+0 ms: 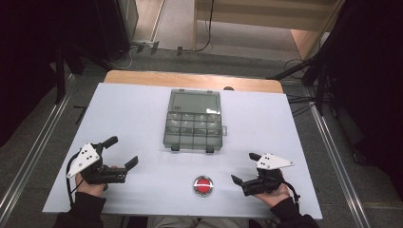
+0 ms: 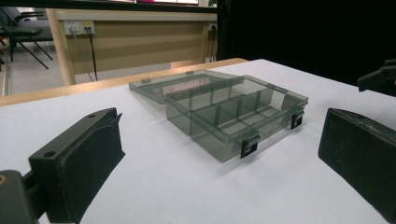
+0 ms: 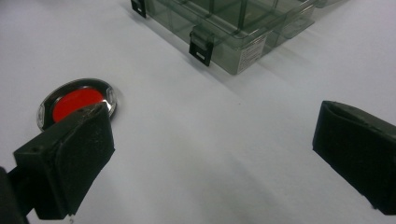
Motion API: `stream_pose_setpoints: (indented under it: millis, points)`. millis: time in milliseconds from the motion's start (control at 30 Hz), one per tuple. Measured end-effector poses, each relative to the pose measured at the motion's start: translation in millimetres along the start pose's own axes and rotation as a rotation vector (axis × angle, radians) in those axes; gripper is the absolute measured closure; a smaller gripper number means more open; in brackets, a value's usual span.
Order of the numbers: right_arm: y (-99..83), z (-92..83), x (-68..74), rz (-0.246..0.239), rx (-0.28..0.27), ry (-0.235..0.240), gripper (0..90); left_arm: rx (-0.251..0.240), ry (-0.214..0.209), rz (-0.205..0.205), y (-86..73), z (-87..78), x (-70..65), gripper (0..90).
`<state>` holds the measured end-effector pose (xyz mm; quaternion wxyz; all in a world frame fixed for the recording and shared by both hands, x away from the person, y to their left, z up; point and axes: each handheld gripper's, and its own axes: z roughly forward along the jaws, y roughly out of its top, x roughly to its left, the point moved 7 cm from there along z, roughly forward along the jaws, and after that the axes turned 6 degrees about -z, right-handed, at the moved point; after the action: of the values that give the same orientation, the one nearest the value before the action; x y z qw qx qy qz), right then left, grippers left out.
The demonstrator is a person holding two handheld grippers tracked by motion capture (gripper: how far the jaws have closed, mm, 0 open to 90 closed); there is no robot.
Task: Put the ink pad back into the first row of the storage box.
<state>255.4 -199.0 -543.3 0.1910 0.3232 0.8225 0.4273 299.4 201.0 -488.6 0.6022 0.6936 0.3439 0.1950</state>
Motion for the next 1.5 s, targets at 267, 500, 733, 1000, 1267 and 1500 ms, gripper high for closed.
stream_pose_setpoints:
  millis: [267, 500, 733, 1000, 1267, 1500]
  points:
    - [-0.9, 6.1, 7.2, -0.020, 0.046, 0.028, 0.0, 0.000, -0.001, 0.000, -0.1, 0.3, -0.2, 0.0]
    - [0.8, 13.4, 17.4, -0.041, 0.076, 0.063, 0.0, 0.000, -0.003, 0.000, -0.1, 0.4, -0.3, 0.0]
    - [1.5, 19.7, 26.4, -0.061, 0.098, 0.095, 0.0, 0.001, -0.008, -0.003, -0.2, 0.7, -0.4, 0.0]
    - [2.6, 27.4, 41.3, -0.083, 0.123, 0.136, 0.0, 0.004, -0.010, -0.003, -0.6, 0.9, -0.9, 0.0]
    - [6.9, 38.1, 56.1, -0.114, 0.142, 0.173, 0.0, 0.004, -0.014, -0.003, -0.6, 1.0, -1.4, 0.0]
    - [10.5, 48.4, 65.7, -0.149, 0.162, 0.185, 0.0, 0.005, -0.016, 0.000, -0.7, 1.2, -1.7, 0.0]
